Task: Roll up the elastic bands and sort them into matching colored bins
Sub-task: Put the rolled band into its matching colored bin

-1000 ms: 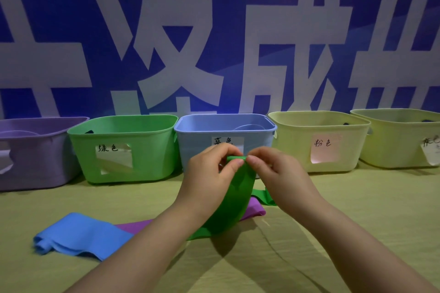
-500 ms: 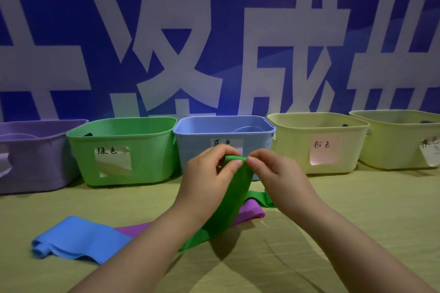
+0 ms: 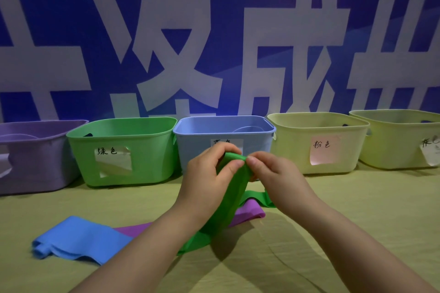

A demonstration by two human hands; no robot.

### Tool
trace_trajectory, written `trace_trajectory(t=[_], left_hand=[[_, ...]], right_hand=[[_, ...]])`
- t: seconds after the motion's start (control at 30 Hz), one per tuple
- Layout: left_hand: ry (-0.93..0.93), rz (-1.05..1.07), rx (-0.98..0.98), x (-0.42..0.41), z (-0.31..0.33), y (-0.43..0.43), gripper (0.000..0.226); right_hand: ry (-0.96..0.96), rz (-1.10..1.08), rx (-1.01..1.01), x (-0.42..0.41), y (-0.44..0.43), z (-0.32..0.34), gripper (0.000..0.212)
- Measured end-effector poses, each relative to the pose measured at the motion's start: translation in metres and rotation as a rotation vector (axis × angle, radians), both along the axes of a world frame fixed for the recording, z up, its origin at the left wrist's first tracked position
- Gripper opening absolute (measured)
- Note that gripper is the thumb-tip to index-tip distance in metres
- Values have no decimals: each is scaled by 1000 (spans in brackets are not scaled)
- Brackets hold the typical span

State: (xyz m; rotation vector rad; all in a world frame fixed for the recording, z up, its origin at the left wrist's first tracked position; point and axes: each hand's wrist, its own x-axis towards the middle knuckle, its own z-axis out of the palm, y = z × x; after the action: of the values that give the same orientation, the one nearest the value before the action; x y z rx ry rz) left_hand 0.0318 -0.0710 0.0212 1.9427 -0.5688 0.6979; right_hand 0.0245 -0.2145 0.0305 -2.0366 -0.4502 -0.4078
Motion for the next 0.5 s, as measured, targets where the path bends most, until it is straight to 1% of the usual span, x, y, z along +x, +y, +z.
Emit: trace_trajectory(t=[0.1, 0.13, 0.2, 0.3, 0.37, 0.43, 0.5], left_hand=[[4, 10, -15, 1, -1, 1, 7], [6, 23, -9, 1, -2, 1, 8], [7, 49, -5, 1, -2, 1, 11], [19, 57, -13, 3, -1, 2, 11], [18, 51, 1, 1, -1, 1, 11], [26, 26, 12, -2, 0, 0, 5], [16, 4, 26, -3, 0, -1, 11]], right_hand=[[-10, 28, 66, 0, 1, 0, 15], [-28, 25, 79, -1, 1, 0, 12], [-53, 34, 101, -2, 1, 1, 14], [-84, 27, 95, -1, 1, 1, 16], [-81, -9, 67, 1, 1, 0, 14], [-65, -25, 45, 2, 0, -1, 14], [-47, -16, 49, 2, 0, -1, 19]])
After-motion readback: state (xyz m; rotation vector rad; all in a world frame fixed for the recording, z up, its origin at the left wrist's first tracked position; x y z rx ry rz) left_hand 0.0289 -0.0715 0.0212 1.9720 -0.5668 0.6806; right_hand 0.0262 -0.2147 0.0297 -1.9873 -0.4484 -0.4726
